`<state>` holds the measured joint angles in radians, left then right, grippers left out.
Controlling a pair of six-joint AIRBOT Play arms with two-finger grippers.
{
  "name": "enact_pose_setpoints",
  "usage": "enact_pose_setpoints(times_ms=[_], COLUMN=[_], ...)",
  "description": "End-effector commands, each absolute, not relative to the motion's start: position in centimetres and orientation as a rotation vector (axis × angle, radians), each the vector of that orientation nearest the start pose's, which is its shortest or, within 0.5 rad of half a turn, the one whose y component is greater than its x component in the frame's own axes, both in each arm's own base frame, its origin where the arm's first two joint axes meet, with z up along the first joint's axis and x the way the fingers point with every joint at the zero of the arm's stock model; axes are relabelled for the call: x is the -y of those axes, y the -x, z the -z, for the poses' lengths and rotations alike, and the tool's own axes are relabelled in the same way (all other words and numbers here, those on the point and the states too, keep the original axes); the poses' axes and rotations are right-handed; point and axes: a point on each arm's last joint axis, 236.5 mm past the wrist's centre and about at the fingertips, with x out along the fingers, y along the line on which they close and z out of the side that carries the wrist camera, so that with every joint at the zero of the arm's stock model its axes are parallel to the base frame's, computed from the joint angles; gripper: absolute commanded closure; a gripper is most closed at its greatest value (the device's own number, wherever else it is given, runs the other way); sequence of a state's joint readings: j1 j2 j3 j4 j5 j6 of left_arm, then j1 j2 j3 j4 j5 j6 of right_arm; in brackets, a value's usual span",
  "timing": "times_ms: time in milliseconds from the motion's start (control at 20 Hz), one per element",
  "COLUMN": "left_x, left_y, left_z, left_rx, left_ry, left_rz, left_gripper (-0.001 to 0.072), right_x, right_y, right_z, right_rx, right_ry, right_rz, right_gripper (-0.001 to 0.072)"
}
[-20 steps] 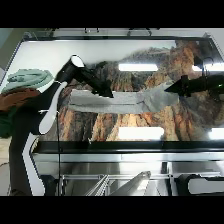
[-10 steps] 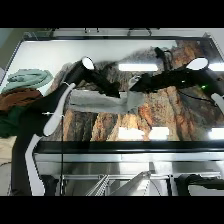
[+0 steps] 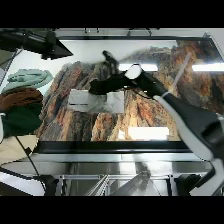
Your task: Fold the shirts.
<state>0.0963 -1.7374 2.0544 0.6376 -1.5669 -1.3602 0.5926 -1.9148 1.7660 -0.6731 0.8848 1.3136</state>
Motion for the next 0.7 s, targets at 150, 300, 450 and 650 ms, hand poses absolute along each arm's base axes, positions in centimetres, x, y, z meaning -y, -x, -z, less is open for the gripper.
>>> enact_pose_setpoints(times_ms=[150,300,450,650], left_x=[12.4,12.2,11.6,11.6], left_y=[-46.4,-46.1,-46.0,-45.1], left_z=[-17.0,-15.6,-15.3,-15.2], left_rx=[-1.042,-1.067,-1.067,-1.093], left_ry=[0.466,0.469,0.457,0.444], left_rz=[0.822,0.830,0.833,0.859], left_gripper=[0.0691,0.0691,0.0691,0.0690], right_x=[-53.7,-47.6,-39.0,-29.2], right_y=[-38.4,-38.8,-39.5,-41.4], right_z=[-4.7,-5.6,-3.5,1.4], right_rx=[-1.082,-1.165,-1.324,-1.394], right_ry=[-0.433,-0.356,-0.343,-0.463], right_rz=[-1.258,-1.239,-1.095,-0.750], right_gripper=[0.0361,0.0574,0.0576,0.0340])
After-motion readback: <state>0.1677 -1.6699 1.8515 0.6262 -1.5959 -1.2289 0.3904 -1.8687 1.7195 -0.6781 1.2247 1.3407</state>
